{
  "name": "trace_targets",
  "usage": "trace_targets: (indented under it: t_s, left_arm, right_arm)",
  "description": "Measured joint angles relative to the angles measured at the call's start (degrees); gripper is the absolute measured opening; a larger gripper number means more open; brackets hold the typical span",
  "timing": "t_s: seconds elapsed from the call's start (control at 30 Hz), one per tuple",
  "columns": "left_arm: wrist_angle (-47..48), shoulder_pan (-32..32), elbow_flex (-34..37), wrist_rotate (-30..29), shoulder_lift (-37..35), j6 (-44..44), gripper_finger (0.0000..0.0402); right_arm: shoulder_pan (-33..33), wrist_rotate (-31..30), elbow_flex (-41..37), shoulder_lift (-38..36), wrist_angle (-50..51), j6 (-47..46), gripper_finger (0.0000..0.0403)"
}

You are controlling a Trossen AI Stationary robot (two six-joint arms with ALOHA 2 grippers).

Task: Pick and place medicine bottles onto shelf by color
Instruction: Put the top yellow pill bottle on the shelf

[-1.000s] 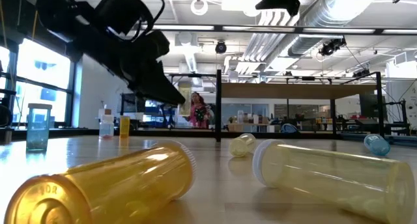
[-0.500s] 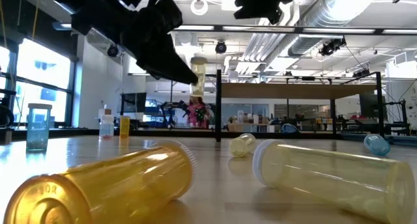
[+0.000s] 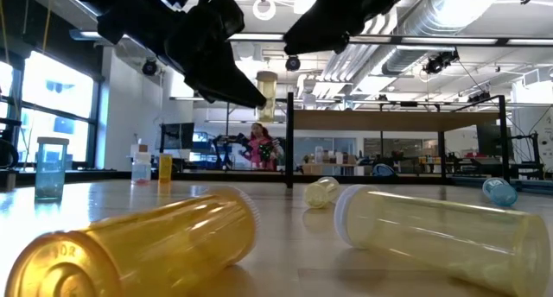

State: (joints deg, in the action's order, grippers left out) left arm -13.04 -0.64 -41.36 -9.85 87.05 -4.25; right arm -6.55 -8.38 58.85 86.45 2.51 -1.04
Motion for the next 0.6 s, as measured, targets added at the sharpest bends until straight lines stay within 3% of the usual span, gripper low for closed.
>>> trace_targets:
  t_s: [0.3, 0.6]
  left_arm:
    - [-0.09, 0.00, 0.00, -0.55, 0.00, 0.00, 0.0083]
    - [-0.44, -0.02, 0.02, -1.39, 0.04, -0.02, 0.0083]
  right_arm:
    - [0.33, -0.18, 0.00, 4.62, -6.87, 1.51, 0.0170]
    - [1.33, -1.49, 0.00, 7.00, -7.44, 1.07, 0.0170]
